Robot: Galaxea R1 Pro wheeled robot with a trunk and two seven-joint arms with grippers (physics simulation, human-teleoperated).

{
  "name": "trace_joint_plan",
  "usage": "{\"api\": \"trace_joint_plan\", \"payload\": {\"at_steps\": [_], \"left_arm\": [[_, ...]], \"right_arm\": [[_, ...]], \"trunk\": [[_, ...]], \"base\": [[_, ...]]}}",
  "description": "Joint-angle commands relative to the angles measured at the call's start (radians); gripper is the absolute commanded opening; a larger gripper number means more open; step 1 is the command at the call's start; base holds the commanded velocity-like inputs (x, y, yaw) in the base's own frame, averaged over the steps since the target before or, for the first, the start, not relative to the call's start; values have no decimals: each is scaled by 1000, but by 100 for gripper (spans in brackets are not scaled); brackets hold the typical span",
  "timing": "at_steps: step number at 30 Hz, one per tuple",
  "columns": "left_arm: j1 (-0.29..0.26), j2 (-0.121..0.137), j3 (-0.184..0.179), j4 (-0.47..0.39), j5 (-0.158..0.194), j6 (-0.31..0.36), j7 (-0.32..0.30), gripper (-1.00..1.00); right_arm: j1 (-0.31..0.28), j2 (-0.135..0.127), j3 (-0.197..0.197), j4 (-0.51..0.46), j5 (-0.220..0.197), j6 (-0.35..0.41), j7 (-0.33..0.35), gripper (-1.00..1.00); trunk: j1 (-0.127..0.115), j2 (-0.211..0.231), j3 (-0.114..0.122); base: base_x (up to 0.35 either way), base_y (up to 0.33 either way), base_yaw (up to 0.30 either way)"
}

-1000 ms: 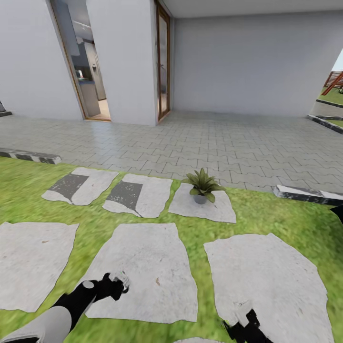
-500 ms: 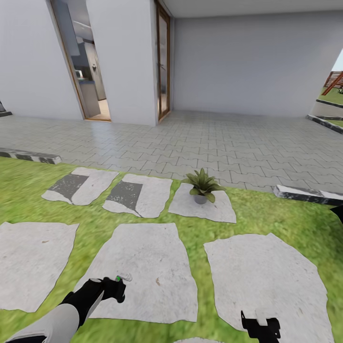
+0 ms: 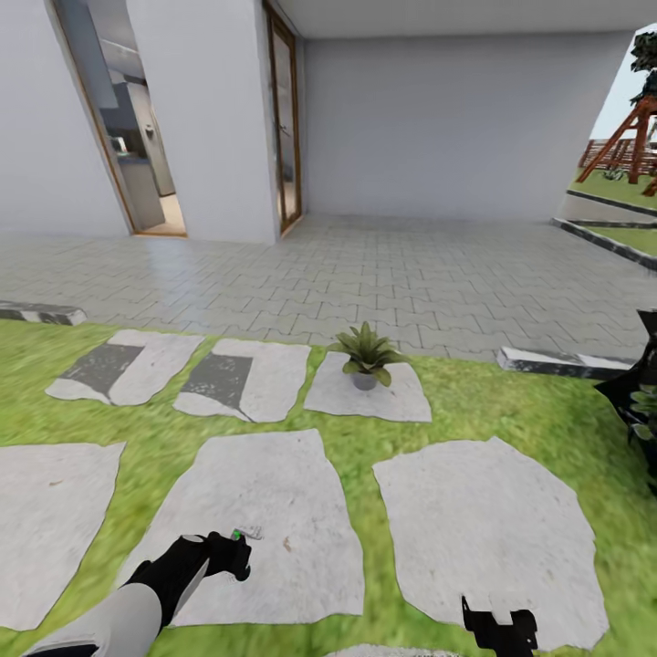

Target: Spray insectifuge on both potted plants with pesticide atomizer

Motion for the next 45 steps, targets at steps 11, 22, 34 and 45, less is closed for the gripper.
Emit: {"api": "trace_joint_plan", "payload": {"at_steps": [11, 22, 34, 45], "left_arm": [[0, -6, 8, -4, -7, 8, -7, -100], [3, -7, 10, -61, -6, 23, -7, -100], [3, -18, 9, -61, -6, 23, -7, -100], [3, -23, 7, -60, -9, 40, -7, -100]], "right_arm": [[-1, 2, 8, 2, -3, -2, -6, 100], [1, 3, 8, 1, -3, -2, -6, 100], [1, 4, 10, 1, -3, -2, -6, 100], [2, 6, 10, 1, -2, -2, -6, 100]], "trunk": [[0, 0, 6], [0, 0, 14], [0, 0, 21], [0, 0, 21]], "base": [[-250, 0, -258], [42, 0, -258], [326, 0, -248], [330, 104, -19]]}}
